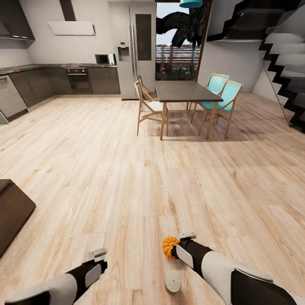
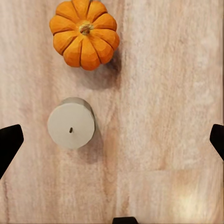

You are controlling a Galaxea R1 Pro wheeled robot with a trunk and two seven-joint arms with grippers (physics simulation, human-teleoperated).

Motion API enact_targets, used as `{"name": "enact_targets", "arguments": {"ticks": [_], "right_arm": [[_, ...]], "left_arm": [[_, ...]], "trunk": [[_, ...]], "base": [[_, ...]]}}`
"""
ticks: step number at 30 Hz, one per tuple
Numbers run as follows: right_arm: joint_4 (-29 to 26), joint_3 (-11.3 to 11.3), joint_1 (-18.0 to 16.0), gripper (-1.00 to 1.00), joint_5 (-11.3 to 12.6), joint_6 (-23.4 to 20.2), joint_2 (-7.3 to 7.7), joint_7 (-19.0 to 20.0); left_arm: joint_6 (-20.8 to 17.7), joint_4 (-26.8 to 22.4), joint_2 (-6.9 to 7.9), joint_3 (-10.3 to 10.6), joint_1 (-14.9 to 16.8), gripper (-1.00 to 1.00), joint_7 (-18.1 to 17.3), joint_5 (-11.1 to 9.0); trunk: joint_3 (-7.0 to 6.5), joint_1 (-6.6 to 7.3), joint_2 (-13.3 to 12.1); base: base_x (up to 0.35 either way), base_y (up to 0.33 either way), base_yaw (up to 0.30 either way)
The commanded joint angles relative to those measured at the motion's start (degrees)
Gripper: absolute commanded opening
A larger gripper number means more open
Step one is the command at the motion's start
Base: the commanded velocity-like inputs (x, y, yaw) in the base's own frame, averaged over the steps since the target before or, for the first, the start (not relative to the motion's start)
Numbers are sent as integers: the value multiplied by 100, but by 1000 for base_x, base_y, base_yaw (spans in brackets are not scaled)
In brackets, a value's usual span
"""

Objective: Place each of the two pumpkins and all three candles from the living room inside a cabinet in the living room (use any cabinet), then make sure every cabinet is closed, and position the cauldron so it is next to a table in the living room.

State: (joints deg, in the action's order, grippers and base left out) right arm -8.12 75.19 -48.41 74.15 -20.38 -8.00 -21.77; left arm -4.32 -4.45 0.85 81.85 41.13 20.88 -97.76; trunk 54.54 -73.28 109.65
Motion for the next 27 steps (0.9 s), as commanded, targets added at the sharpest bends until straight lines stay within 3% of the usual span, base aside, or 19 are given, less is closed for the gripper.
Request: {"name": "enact_targets", "arguments": {"ticks": [1,5,7,9,12,13,14,15,18,21,27], "right_arm": [[4,-1,-13,100,2,2,0,-2],[18,-4,-111,100,10,-11,13,-10],[19,-4,-122,100,11,-14,15,-10],[20,-4,-129,100,11,-17,17,-12],[20,-4,-132,100,12,-25,17,-11],[21,-4,-133,100,12,-29,16,-11],[19,-2,-133,100,12,-32,7,-11],[19,3,-134,100,12,-40,-7,-11],[16,9,-134,100,12,-43,-18,-11],[13,12,-134,100,10,-44,-23,-9],[-9,23,-118,100,-24,-30,-34,-3]], "left_arm": [[-72,-35,1,-10,147,100,-1,-11],[-1096,-473,135,-47,1095,100,-217,-30],[-1414,-602,244,-135,1478,100,-519,-36],[-1715,-656,396,-382,1963,100,-1067,-39],[-2253,-711,766,-881,2520,100,-1833,-41],[-2509,-748,919,-1141,2692,100,-2195,-41],[-2839,-855,1099,-1608,2903,100,-2868,-38],[-3122,-1101,1266,-2260,3084,100,-3948,-16],[-3228,-1542,1414,-2622,3139,100,-4904,-6],[-3241,-1887,1500,-2706,3116,100,-5328,-23],[-3240,-2796,1482,-2745,3089,100,-5580,-26]], "trunk": [[1,0,0],[1,0,0],[1,0,0],[1,0,0],[1,0,0],[1,0,0],[1,0,0],[1,0,0],[1,0,0],[1,0,0],[73,-88,160]], "base": [[0,0,0],[0,0,0],[0,0,0],[0,0,0],[0,0,0],[0,0,0],[0,0,0],[0,0,0],[0,0,0],[0,0,0],[0,0,0]]}}
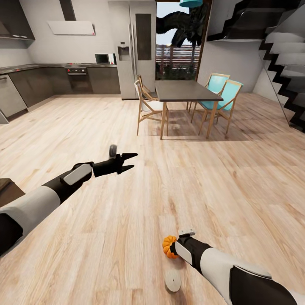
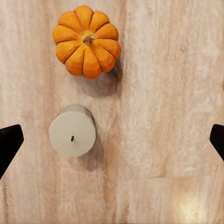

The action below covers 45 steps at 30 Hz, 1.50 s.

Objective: Place each of the two pumpkins and all three candles from the living room inside a cabinet in the living room (use any cabinet), then make sure every cabinet is closed, and position the cauldron so it is next to a table in the living room.

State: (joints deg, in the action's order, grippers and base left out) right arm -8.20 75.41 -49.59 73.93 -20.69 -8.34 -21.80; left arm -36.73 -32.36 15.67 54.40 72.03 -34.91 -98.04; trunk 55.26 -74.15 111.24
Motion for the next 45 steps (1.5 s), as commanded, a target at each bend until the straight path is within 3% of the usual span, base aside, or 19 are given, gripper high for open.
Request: {"name": "enact_targets", "arguments": {"ticks": [1,13,18,24,30,33,45], "right_arm": [[-9,4,7,100,-4,1,-1,0],[-37,-2,37,100,30,-2,-1,84],[-19,18,46,100,50,-61,11,639],[-1,-18,48,100,63,-321,41,817],[81,-26,55,100,85,-498,22,849],[86,-35,55,100,88,-952,32,927],[73,-42,55,100,73,-956,44,950]], "left_arm": [[1,-63,3,0,-2,100,-4,8],[-52,-212,-9,-10,-4,100,-1,15],[-61,-221,-16,-16,-4,100,-6,-3],[-62,-220,-20,-17,-4,100,-12,-14],[-62,-220,-69,-17,-4,100,-15,-22],[-62,-218,-73,-17,-4,100,-15,-22],[-63,-223,-139,-17,-4,100,-12,-22]], "trunk": [[18,-23,42],[234,-286,523],[324,-396,723],[431,-528,964],[539,-660,1205],[593,-725,1325],[808,-989,1806]], "base": [[0,0,0],[0,0,0],[0,0,0],[0,0,0],[0,0,0],[0,0,0],[0,0,0]]}}
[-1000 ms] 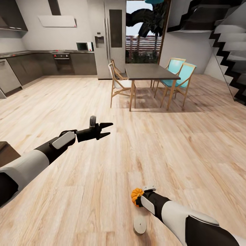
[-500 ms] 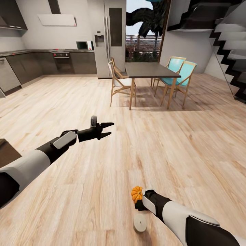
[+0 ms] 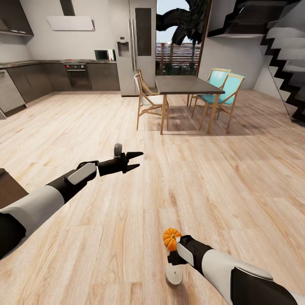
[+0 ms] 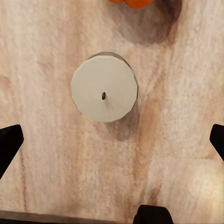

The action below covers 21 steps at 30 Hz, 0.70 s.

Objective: Place each of the two pumpkins and all three candles from the living room inside a cabinet in the living room (use any cabinet), then make sure every cabinet is closed, and position the cauldron so it is next to a table in the living room.

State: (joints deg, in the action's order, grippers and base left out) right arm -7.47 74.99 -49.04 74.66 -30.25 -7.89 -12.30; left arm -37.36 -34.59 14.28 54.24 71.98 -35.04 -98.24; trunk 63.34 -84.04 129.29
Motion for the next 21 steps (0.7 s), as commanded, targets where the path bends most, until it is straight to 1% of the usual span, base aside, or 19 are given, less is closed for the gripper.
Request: {"name": "enact_targets", "arguments": {"ticks": [1,4,21], "right_arm": [[0,1,0,100,-2,0,-1,0],[0,5,0,100,-1,1,-2,0],[0,7,0,100,3,80,-4,0]], "left_arm": [[0,2,-14,-1,0,100,2,-2],[0,4,-42,-1,0,100,5,-2],[0,4,-64,-1,0,100,6,-2]], "trunk": [[18,-22,42],[72,-88,162],[377,-462,844]], "base": [[0,0,0],[0,0,0],[0,0,0]]}}
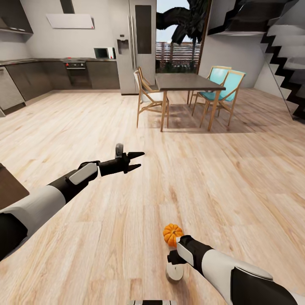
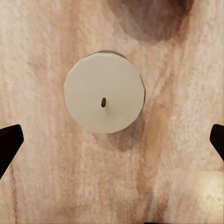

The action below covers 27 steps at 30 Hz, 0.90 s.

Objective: Place each of the two pumpkins and all three candles from the living room inside a cabinet in the living room (use any cabinet), then make sure every cabinet is closed, and position the cauldron so it is next to a table in the living room.

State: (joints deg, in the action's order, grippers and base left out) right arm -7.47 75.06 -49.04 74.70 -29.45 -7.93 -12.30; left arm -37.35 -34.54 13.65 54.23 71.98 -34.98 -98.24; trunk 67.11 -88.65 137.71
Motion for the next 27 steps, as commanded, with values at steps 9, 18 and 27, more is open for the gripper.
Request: {"name": "enact_targets", "arguments": {"ticks": [9,18,27], "right_arm": [[-27,9,0,100,-16,2,-7,5],[-68,85,0,100,-93,645,-7,151],[-42,86,0,100,-246,1017,9,150]], "left_arm": [[-1,0,-2,-1,0,100,0,1],[-1,8,-88,1,0,100,8,6],[-1,13,-100,4,0,100,9,3]], "trunk": [[162,-198,363],[341,-313,558],[541,-336,570]], "base": [[0,0,0],[0,0,0],[0,0,0]]}}
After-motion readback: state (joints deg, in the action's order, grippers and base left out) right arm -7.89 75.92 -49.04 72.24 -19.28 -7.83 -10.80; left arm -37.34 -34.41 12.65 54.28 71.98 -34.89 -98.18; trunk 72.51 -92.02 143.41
